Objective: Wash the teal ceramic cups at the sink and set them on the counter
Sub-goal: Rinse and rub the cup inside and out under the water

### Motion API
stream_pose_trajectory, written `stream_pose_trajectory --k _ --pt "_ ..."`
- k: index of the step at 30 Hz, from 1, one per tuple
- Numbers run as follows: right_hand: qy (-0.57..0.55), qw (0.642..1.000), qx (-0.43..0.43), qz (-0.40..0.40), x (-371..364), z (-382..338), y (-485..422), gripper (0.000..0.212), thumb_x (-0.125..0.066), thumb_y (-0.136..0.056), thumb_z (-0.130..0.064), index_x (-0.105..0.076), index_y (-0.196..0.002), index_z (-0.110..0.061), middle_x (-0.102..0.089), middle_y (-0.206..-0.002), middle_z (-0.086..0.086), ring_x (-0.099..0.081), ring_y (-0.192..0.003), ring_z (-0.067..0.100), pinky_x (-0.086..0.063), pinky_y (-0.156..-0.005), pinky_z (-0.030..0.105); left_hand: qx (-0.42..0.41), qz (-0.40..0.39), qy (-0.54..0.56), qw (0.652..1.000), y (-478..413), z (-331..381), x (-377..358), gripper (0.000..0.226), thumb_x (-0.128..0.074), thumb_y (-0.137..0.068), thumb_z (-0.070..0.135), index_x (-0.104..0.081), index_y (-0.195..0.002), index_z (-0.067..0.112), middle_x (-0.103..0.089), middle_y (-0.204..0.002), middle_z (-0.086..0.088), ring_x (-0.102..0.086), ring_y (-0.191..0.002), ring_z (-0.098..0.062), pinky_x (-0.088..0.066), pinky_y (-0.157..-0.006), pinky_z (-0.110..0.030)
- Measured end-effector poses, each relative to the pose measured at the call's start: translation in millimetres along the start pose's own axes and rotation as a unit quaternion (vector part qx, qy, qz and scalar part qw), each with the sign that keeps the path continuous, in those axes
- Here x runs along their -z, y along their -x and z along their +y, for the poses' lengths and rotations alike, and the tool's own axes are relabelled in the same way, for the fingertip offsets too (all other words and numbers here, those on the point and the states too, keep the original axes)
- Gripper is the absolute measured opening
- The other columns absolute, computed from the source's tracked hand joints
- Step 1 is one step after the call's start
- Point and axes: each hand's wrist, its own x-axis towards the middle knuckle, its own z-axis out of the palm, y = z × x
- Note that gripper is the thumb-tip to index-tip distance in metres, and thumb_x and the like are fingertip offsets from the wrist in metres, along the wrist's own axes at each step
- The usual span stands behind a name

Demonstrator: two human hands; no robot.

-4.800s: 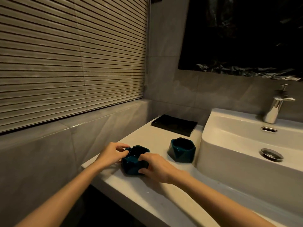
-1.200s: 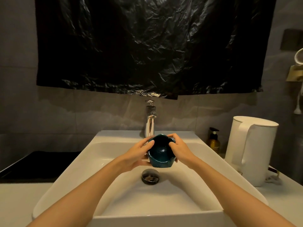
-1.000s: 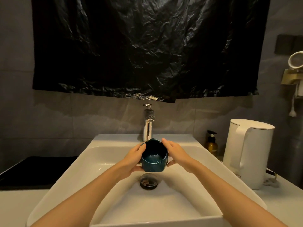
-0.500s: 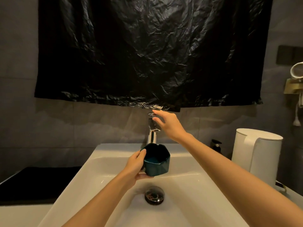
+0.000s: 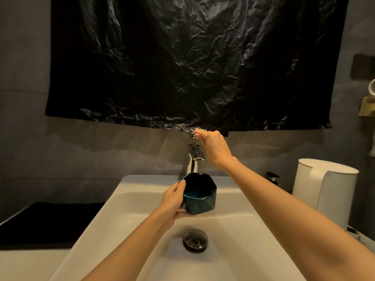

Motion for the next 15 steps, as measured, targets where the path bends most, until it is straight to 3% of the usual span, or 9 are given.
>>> stream_pose_trajectory --k 3,8,11,13,15 --pt "0.001 1.0 -0.012 -0.007 0 -1 -3 0.035 -0.037 -0.102 -0.027 -0.065 -0.104 -0.007 -0.07 -0.089 0.012 -0.063 -0.076 0.03 -0.044 -0.06 0.035 -0.004 -0.001 -0.009 1.0 2 1 -1 0.023 -0.043 -0.099 0.032 -0.051 -0.119 0.025 -0.047 -0.117 -0.004 -0.046 -0.11 -0.027 -0.056 -0.066 -0.04" --pt "-0.003 0.999 -0.038 -0.023 -2 0 -9 0.03 -0.039 -0.102 -0.023 -0.066 -0.103 -0.008 -0.069 -0.094 0.013 -0.063 -0.082 0.03 -0.05 -0.068 0.037 0.002 0.004 -0.012 1.0 1 0 0 0.028 -0.043 -0.099 0.032 -0.051 -0.124 0.023 -0.047 -0.121 -0.004 -0.044 -0.124 -0.033 -0.056 -0.072 -0.045" --pt "-0.047 0.997 -0.052 -0.045 -1 1 -7 0.033 -0.04 -0.102 -0.022 -0.062 -0.12 -0.008 -0.069 -0.106 0.014 -0.063 -0.092 0.027 -0.048 -0.077 0.033 0.005 0.001 -0.013 1.0 0 -1 0 0.032 -0.043 -0.099 0.031 -0.051 -0.129 0.021 -0.047 -0.124 -0.005 -0.046 -0.118 -0.031 -0.057 -0.066 -0.043" --pt "-0.1 0.99 -0.068 -0.066 2 1 1 0.04 -0.045 -0.1 -0.025 -0.048 -0.138 -0.011 -0.065 -0.121 0.012 -0.061 -0.102 0.021 -0.045 -0.085 0.027 0.003 0.001 -0.023 1.0 0 -2 0 0.033 -0.044 -0.099 0.031 -0.05 -0.129 0.021 -0.048 -0.124 -0.006 -0.046 -0.115 -0.03 -0.057 -0.063 -0.042" --pt "-0.146 0.983 -0.096 -0.046 2 1 18 0.044 -0.049 -0.098 -0.026 -0.045 -0.141 -0.014 -0.061 -0.129 0.007 -0.059 -0.112 0.02 -0.046 -0.094 0.03 -0.001 0.007 -0.038 0.999 0 -4 2 0.031 -0.044 -0.099 0.031 -0.052 -0.127 0.021 -0.049 -0.123 -0.006 -0.046 -0.111 -0.028 -0.056 -0.059 -0.04"
